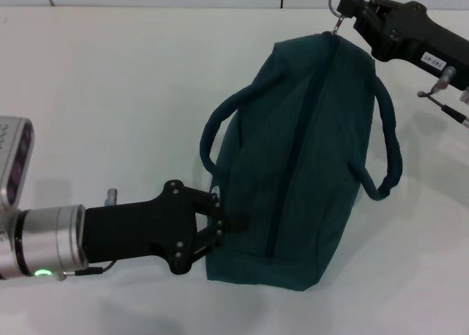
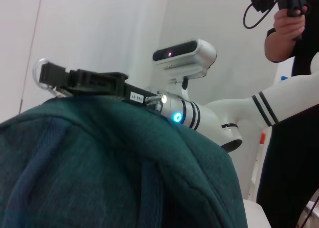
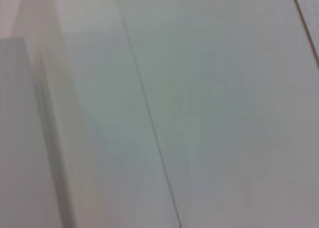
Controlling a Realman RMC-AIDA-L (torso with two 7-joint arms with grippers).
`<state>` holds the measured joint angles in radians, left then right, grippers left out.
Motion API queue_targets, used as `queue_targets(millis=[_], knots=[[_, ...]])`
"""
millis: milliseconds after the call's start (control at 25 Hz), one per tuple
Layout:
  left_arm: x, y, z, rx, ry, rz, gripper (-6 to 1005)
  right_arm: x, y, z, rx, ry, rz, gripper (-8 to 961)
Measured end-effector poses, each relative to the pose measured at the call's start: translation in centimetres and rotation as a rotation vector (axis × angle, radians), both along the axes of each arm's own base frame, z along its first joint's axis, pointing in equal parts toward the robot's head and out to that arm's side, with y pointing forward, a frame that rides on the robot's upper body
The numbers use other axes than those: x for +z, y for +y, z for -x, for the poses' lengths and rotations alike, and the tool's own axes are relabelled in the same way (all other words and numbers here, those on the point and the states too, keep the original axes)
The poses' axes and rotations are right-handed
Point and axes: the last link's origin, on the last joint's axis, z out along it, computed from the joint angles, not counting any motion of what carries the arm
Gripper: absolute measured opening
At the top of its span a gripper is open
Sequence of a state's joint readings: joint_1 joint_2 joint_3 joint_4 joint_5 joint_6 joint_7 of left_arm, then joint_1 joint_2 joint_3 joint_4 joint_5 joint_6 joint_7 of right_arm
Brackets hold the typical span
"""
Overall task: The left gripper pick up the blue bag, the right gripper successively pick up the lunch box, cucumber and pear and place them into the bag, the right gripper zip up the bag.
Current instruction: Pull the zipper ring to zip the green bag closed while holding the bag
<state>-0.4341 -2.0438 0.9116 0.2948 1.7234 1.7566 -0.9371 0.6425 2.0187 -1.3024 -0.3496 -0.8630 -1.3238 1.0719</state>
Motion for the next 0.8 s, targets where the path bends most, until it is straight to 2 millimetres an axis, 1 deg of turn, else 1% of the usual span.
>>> queue_targets(millis=[160,360,520,680,800], knots=[[0.2,0.1,0.3,0.027,-0.001,-0.028,95,-0.2,0.1,-0.3,-0.022,-0.008,0.005,3],[1.2,0.6,1.7,0.151,-0.029,-0.158,103,-0.2,0.0,-0.3,-0.026,0.008,0.002,3],[1.8,0.5,2.3,0.181,-0.031,-0.223,110,0.0,0.0,-0.2,-0.022,0.018,-0.004,3],[2.6,0.5,3.0,0.238,-0.055,-0.285,116,0.2,0.1,0.0,-0.019,0.026,-0.01,3],[3.9,0.7,3.4,0.325,-0.137,-0.343,121,0.2,0.2,0.1,-0.016,0.027,-0.01,3]])
